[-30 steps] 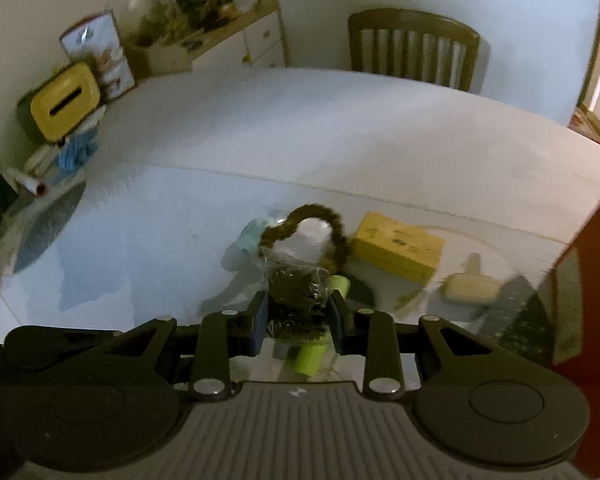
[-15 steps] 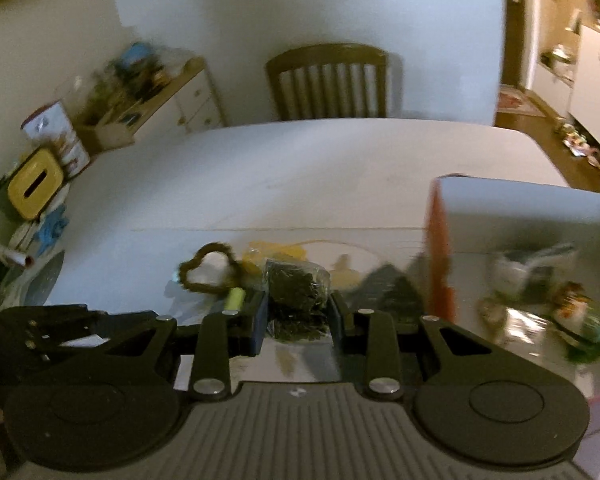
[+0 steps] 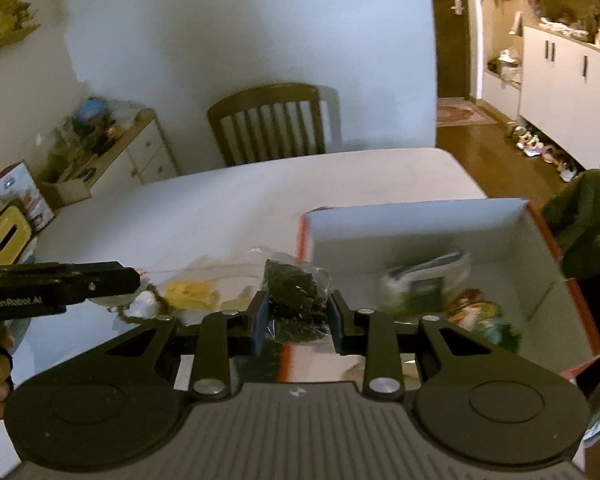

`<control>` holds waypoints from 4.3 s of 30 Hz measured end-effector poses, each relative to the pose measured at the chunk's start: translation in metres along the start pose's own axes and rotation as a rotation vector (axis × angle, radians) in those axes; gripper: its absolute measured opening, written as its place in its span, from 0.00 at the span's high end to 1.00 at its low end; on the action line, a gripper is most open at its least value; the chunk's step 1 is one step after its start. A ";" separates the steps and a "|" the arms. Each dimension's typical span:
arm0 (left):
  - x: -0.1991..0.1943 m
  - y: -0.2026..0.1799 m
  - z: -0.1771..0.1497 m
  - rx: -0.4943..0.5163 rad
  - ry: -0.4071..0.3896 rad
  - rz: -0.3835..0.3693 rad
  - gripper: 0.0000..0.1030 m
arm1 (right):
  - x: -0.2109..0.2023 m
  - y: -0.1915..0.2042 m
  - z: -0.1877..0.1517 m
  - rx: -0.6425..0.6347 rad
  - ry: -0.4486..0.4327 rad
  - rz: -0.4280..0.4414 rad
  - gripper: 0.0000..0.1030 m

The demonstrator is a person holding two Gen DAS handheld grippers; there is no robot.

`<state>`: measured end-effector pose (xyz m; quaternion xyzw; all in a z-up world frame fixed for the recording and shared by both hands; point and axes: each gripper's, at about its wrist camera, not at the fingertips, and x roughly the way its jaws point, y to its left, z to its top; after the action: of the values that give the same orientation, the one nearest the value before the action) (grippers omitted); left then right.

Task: Organize objects
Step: 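Carry disc and dark bag into red box and open both tools, then withdraw both tools from the box back over the table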

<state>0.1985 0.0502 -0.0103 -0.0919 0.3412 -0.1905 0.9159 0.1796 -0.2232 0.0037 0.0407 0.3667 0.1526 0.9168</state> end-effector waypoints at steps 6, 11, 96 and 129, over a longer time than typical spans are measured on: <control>0.027 -0.042 0.011 0.050 0.010 -0.033 0.65 | -0.008 -0.041 0.005 0.016 -0.015 -0.033 0.70; 0.054 -0.074 0.013 0.087 0.039 -0.046 0.65 | -0.007 -0.074 0.007 0.023 -0.010 -0.054 0.70; 0.124 -0.130 0.014 0.116 0.139 0.070 0.29 | 0.010 -0.151 0.024 -0.080 0.048 0.041 0.50; -0.044 -0.004 -0.021 0.015 -0.033 0.167 0.01 | -0.021 0.014 0.000 -0.130 -0.035 0.146 0.31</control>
<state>0.1533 0.0641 0.0008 -0.0593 0.3312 -0.1147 0.9347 0.1617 -0.2164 0.0202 0.0106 0.3359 0.2416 0.9103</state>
